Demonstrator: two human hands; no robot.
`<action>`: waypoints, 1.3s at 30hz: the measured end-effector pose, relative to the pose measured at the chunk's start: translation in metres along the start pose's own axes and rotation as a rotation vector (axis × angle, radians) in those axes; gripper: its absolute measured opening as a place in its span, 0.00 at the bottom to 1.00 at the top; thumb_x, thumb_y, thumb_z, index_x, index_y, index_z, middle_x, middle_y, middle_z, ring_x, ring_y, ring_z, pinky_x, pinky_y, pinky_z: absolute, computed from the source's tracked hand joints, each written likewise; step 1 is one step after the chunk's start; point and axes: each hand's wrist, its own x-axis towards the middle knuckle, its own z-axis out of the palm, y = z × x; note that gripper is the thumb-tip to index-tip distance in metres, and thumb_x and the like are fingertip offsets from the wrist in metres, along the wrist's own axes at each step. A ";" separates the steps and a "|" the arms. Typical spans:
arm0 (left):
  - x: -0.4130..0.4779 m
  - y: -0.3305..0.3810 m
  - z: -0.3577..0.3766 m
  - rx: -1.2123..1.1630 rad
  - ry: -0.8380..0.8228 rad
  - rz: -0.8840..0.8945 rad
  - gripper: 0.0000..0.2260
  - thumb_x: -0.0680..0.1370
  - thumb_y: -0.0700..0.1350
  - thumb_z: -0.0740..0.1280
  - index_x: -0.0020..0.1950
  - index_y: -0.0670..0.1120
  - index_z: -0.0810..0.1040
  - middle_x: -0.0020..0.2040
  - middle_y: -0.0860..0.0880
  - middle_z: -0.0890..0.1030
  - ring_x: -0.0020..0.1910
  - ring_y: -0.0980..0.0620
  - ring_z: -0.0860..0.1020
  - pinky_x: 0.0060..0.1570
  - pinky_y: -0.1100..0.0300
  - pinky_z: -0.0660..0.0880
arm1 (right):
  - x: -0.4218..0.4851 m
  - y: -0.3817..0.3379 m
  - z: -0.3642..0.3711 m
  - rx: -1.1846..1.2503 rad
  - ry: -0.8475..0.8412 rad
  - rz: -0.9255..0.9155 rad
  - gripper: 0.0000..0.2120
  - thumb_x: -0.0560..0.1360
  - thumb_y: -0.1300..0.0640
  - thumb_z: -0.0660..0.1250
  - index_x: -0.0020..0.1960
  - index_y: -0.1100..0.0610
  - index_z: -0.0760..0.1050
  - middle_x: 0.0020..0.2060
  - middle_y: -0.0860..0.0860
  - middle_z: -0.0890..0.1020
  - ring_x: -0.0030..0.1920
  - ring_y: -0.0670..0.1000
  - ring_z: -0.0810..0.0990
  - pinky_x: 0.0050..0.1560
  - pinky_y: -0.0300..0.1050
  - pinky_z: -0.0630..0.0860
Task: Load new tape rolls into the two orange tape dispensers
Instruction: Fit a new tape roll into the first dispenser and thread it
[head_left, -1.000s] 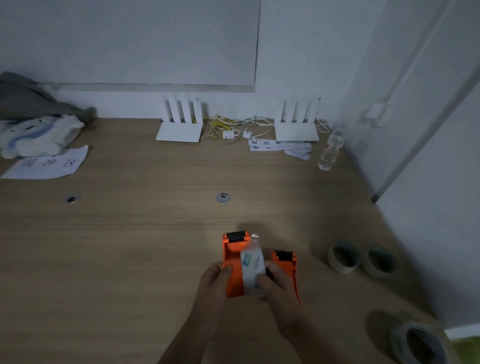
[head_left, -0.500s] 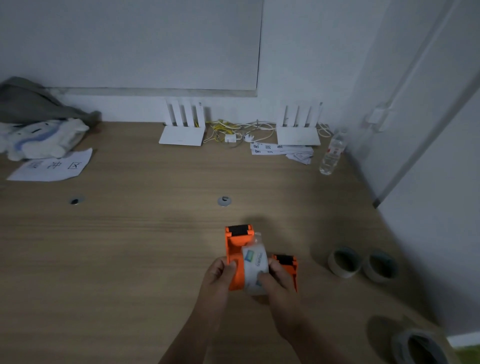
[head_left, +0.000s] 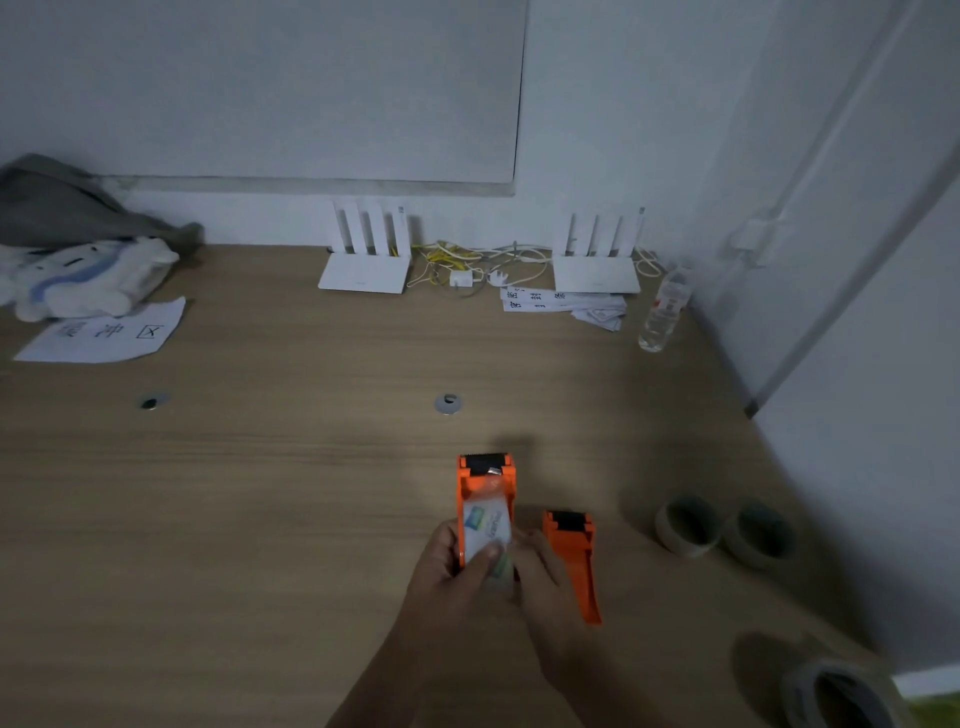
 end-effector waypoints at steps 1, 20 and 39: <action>-0.003 0.003 0.001 -0.007 -0.015 0.002 0.06 0.76 0.34 0.68 0.51 0.41 0.78 0.39 0.49 0.85 0.36 0.58 0.82 0.34 0.68 0.76 | 0.006 -0.004 -0.001 0.020 0.010 0.042 0.13 0.81 0.52 0.60 0.61 0.56 0.76 0.57 0.55 0.82 0.54 0.44 0.83 0.55 0.42 0.80; -0.026 -0.007 0.004 0.105 -0.001 0.090 0.17 0.70 0.37 0.75 0.55 0.47 0.75 0.45 0.55 0.85 0.39 0.60 0.81 0.40 0.65 0.77 | 0.046 -0.058 0.004 -0.234 0.059 -0.248 0.05 0.72 0.57 0.74 0.37 0.54 0.86 0.33 0.49 0.87 0.35 0.46 0.85 0.40 0.43 0.79; -0.027 -0.006 0.018 0.184 0.245 0.068 0.20 0.58 0.57 0.74 0.45 0.50 0.81 0.36 0.52 0.85 0.32 0.60 0.81 0.34 0.66 0.77 | 0.054 -0.106 -0.005 -0.113 0.118 -0.292 0.07 0.71 0.60 0.74 0.34 0.52 0.84 0.26 0.48 0.83 0.28 0.44 0.79 0.34 0.42 0.78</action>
